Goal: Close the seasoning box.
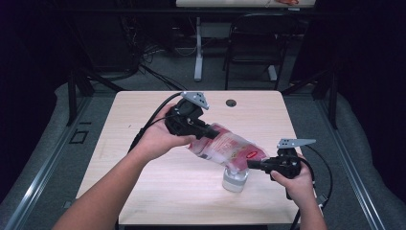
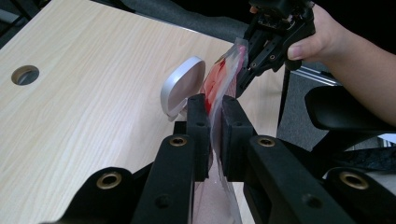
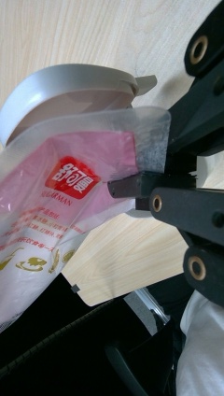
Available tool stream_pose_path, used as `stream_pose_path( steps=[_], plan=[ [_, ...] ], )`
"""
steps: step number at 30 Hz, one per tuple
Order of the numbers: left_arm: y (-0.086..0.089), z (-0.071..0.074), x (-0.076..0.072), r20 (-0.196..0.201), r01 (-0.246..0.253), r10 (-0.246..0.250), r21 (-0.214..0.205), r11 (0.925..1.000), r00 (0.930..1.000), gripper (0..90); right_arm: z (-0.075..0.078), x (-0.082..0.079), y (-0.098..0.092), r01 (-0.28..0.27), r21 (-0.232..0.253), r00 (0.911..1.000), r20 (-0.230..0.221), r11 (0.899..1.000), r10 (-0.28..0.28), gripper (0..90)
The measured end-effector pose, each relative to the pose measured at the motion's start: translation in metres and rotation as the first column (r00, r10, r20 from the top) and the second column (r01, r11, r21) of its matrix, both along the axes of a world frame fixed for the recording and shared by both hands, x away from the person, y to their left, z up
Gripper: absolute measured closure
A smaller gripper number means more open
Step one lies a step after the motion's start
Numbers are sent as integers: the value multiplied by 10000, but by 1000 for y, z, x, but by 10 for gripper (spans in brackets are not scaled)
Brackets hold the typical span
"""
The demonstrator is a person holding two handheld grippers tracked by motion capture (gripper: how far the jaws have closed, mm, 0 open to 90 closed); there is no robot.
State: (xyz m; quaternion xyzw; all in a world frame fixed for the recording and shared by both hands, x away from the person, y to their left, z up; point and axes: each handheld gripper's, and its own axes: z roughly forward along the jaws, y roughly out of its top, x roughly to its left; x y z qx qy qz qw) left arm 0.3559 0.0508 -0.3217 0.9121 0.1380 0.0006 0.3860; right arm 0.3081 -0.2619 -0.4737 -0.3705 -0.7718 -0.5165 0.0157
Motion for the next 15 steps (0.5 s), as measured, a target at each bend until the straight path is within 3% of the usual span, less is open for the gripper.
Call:
stream_pose_path(
  steps=[15],
  plan=[
    [-4, -3, 1, -30, -111, 111, -93, 9999, 9999, 832, 1, -2, -7, 194, 78, 9998, -52, 9998, -194, 900]
  ],
)
